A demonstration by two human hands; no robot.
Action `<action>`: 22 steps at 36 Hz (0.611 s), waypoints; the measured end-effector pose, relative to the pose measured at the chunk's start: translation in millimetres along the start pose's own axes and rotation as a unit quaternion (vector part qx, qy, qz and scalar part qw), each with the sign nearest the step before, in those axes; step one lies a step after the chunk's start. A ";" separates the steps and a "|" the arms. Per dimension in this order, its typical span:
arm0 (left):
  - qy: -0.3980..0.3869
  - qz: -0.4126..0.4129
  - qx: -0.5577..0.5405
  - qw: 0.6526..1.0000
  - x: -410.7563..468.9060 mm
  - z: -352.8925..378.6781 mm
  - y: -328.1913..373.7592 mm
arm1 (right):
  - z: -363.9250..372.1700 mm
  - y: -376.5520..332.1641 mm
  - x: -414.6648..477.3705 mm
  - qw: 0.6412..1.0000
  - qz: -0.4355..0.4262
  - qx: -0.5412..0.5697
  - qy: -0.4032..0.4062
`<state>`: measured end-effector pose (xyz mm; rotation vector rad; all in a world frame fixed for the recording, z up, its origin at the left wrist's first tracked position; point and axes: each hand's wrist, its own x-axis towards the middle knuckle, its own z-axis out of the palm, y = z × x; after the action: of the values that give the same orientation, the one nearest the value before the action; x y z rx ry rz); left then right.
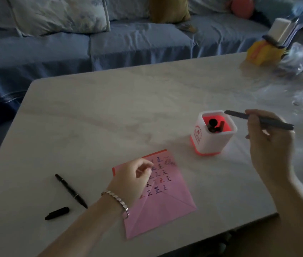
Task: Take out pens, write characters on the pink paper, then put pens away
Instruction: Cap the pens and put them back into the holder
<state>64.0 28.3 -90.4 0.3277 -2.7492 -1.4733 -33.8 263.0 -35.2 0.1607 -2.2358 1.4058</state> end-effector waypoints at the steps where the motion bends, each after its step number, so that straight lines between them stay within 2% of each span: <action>1: -0.005 -0.001 0.001 1.000 -0.8 -0.1 -1.0 | 2.5 4.9 3.5 1.000 0.012 -0.025 -0.004; 4: -0.026 -0.017 -0.004 1.000 -3.8 -0.8 -4.5 | 13.9 23.1 10.0 0.993 0.064 -0.092 -0.049; 11: -0.023 -0.039 0.028 0.999 -2.9 -10.2 -14.2 | 26.9 37.2 21.7 0.963 0.090 -0.201 -0.155; 14: -0.011 -0.031 0.045 0.998 -5.0 -16.0 -16.0 | 17.8 30.1 12.6 0.967 0.101 -0.188 -0.138; 17: 0.009 -0.027 0.061 0.998 -11.4 -24.9 -23.2 | 7.9 19.5 -9.8 0.974 0.072 -0.180 -0.117; 22: 0.090 -0.033 0.112 0.989 -31.5 -47.0 -52.4 | 18.0 -0.2 -55.5 0.978 0.049 -0.133 -0.156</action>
<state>109.1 -32.6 -104.4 0.5319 -2.7811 -1.0845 8.5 238.6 -67.1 0.1921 -2.7000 1.1787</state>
